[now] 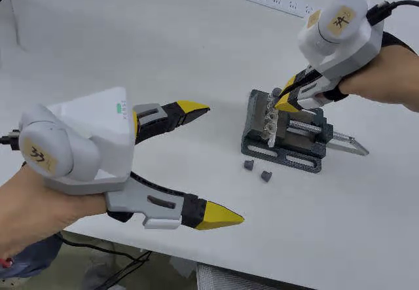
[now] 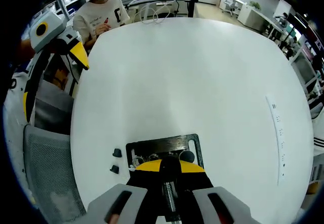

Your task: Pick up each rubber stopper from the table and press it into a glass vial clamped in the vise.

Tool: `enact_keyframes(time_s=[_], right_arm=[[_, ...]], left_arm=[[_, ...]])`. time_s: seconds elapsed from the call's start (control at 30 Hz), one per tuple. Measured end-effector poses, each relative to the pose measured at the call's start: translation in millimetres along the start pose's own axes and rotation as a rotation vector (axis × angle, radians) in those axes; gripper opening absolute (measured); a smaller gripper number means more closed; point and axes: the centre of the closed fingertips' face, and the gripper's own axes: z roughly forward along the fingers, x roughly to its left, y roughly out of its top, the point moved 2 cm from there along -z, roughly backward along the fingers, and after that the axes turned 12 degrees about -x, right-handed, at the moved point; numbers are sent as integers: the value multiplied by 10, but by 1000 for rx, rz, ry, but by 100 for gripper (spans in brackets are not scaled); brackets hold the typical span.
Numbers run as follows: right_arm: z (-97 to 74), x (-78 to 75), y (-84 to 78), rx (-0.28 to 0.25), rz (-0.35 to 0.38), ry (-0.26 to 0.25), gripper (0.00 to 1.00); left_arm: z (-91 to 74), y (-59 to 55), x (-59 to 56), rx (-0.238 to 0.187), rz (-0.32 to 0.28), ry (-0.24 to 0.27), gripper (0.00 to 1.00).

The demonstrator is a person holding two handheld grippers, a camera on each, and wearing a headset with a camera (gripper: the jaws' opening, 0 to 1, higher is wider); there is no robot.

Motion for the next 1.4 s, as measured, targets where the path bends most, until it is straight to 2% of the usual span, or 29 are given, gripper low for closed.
enact_keyframes(time_s=[0.33, 0.67, 0.87, 1.17, 1.23, 1.3, 1.4], right_arm=[[11, -23, 22, 67, -101, -11, 5], [13, -36, 43, 116, -137, -1, 4], [21, -59, 57, 155, -110, 1, 4], [58, -44, 67, 184, -61, -13, 5], [58, -42, 63, 184, -62, -12, 5], [63, -51, 61, 173, -17, -27, 5], [59, -51, 50, 166, -33, -28, 6]], left_arm=[[39, 14, 34, 0, 1, -5, 91], [36, 15, 47, -1, -1, -5, 91], [30, 26, 38, -5, -4, -4, 90], [31, 37, 33, -12, -5, -4, 90], [34, 42, 32, -14, -6, -4, 90], [41, 52, 29, -17, -6, -5, 90], [56, 56, 22, -20, -7, -8, 90]])
